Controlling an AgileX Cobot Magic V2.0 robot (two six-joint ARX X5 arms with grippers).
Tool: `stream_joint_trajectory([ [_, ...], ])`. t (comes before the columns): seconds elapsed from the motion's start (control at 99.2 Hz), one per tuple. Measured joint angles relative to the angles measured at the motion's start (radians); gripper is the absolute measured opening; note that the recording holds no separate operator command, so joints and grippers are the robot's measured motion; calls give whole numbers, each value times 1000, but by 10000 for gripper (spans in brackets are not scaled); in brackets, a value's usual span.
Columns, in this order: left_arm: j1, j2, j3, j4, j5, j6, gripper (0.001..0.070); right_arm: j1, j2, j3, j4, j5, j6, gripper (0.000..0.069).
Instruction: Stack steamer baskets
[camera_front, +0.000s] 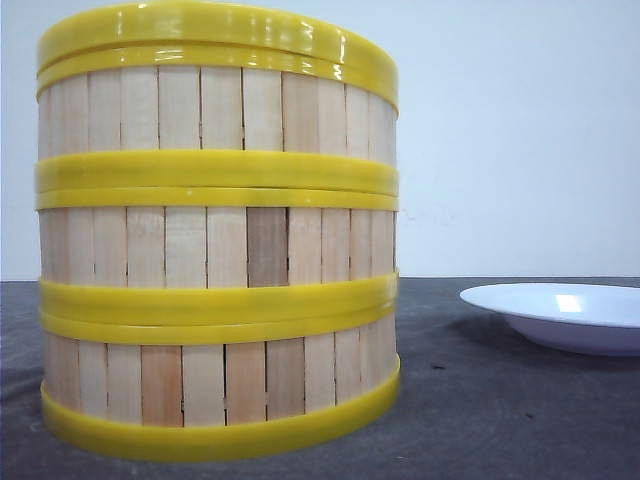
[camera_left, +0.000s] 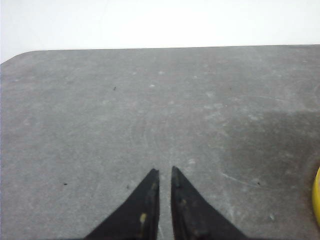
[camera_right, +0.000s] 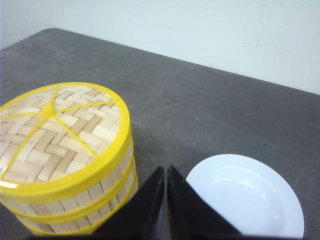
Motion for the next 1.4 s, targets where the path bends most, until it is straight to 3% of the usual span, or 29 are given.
stream_joint_trajectory([
  [0.948,0,0,0,0,0,-5,15,0,0,0,0,1,-1,4],
  [1.129,0,0,0,0,0,-5,15,0,-5,0,0,71,-24,4],
  [1.401,0,0,0,0,0,-5,15,-4,-12,0,2,91,-43,4],
])
